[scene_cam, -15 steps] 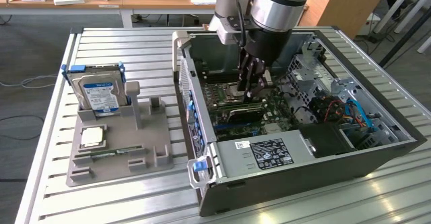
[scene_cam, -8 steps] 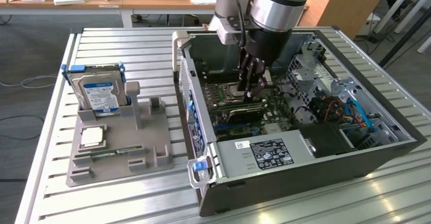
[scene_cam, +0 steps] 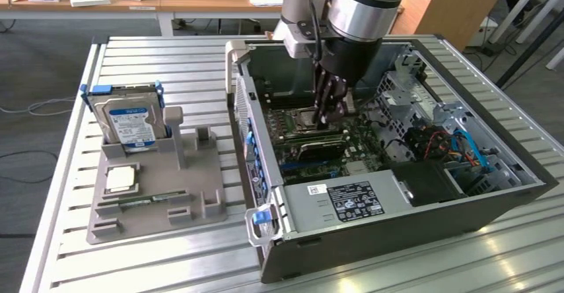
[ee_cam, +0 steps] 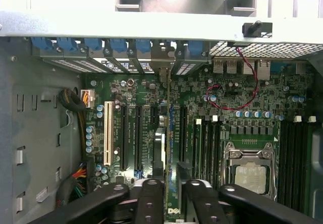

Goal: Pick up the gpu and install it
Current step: 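Press down on the gpu until it lock into place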

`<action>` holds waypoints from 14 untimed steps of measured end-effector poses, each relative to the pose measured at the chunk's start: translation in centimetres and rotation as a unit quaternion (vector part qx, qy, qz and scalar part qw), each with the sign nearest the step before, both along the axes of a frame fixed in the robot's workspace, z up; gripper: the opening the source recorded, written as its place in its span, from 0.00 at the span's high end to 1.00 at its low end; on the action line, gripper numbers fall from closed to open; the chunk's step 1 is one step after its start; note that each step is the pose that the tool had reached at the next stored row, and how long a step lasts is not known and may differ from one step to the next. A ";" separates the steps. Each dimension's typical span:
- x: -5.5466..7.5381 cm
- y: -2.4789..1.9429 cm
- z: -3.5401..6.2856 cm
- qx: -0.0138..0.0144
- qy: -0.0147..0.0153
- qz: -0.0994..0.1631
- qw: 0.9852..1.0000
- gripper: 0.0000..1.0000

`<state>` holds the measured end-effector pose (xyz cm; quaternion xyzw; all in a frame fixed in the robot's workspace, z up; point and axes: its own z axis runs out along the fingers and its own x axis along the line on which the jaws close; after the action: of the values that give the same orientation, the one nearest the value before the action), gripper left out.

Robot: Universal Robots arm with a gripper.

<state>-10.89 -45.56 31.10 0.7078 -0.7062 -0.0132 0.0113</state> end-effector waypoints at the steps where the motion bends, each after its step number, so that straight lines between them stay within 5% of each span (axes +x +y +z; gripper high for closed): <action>1: 0.0 0.00 0.00 0.000 0.000 0.000 1.000 0.79; 4: 0.0 0.00 0.00 0.000 0.000 0.000 1.000 0.89; 14: -0.2 0.00 -0.09 0.000 0.000 0.000 1.000 0.89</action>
<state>-11.08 -45.56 31.01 0.7078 -0.7062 -0.0132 0.0113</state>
